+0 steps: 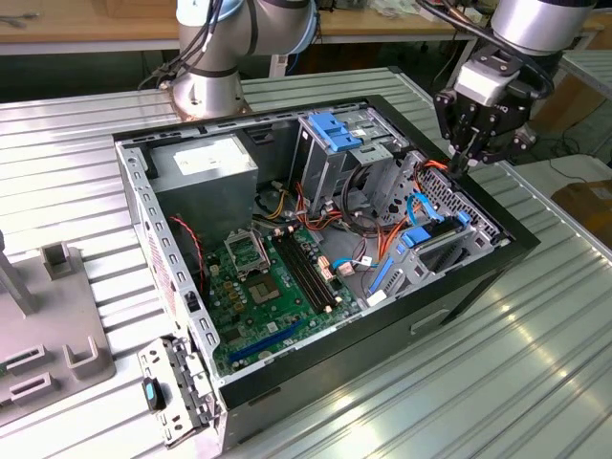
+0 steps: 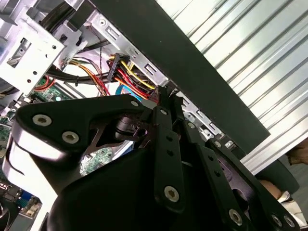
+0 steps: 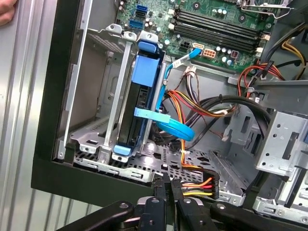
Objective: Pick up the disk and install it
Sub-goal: 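Insert the second disk wire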
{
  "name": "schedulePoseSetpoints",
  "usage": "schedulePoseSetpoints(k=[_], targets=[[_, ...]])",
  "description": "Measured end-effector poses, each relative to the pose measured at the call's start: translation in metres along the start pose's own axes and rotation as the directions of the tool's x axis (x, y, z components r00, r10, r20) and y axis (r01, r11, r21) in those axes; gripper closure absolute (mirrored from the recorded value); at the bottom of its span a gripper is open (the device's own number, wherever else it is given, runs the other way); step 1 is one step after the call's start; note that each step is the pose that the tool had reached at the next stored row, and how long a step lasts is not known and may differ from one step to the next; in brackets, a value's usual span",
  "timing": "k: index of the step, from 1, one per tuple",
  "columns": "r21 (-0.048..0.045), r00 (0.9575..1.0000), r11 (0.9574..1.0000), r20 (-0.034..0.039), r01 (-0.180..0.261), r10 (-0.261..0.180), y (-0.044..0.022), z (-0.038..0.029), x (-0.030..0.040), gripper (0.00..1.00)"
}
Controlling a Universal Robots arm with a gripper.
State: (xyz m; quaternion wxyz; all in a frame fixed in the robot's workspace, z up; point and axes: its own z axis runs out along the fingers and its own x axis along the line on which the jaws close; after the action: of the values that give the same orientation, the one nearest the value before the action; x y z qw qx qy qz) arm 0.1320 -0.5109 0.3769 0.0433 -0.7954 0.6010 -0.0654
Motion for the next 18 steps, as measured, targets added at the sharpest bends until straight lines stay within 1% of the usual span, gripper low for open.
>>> schedulePoseSetpoints(k=[3,4,6,7,8,9,10,13,16,17,18], targets=[[0.0012,1.0000,1.0000,-0.0007,-0.001,0.001,0.0076,-0.0010,-0.0011,0.84],[0.0026,1.0000,1.0000,-0.0012,-0.001,0.001,0.0127,-0.0016,-0.0007,0.84],[0.0051,1.0000,1.0000,-0.0019,-0.001,0.001,0.0184,-0.0022,0.0014,0.84],[0.0072,1.0000,1.0000,-0.0024,-0.001,0.001,0.0192,-0.0021,0.0025,0.84],[0.0074,1.0000,0.9999,-0.0037,-0.007,0.007,0.0193,-0.0019,0.0027,0.84],[0.0050,0.9988,0.9988,-0.0126,-0.048,0.048,0.0194,-0.0017,0.0029,0.84],[0.0060,0.9981,0.9982,-0.0146,-0.060,0.060,0.0195,-0.0011,0.0028,0.84],[0.0071,0.9969,0.9971,-0.0174,-0.076,0.077,0.0198,0.0007,0.0028,0.84],[0.0116,0.9959,0.9961,-0.0195,-0.088,0.088,0.0204,0.0035,0.0031,0.84],[0.0152,0.9958,0.9959,-0.0198,-0.089,0.089,0.0207,0.0045,0.0035,0.84],[0.0214,0.9957,0.9957,-0.0193,-0.090,0.090,0.0212,0.0060,0.0044,0.84]])
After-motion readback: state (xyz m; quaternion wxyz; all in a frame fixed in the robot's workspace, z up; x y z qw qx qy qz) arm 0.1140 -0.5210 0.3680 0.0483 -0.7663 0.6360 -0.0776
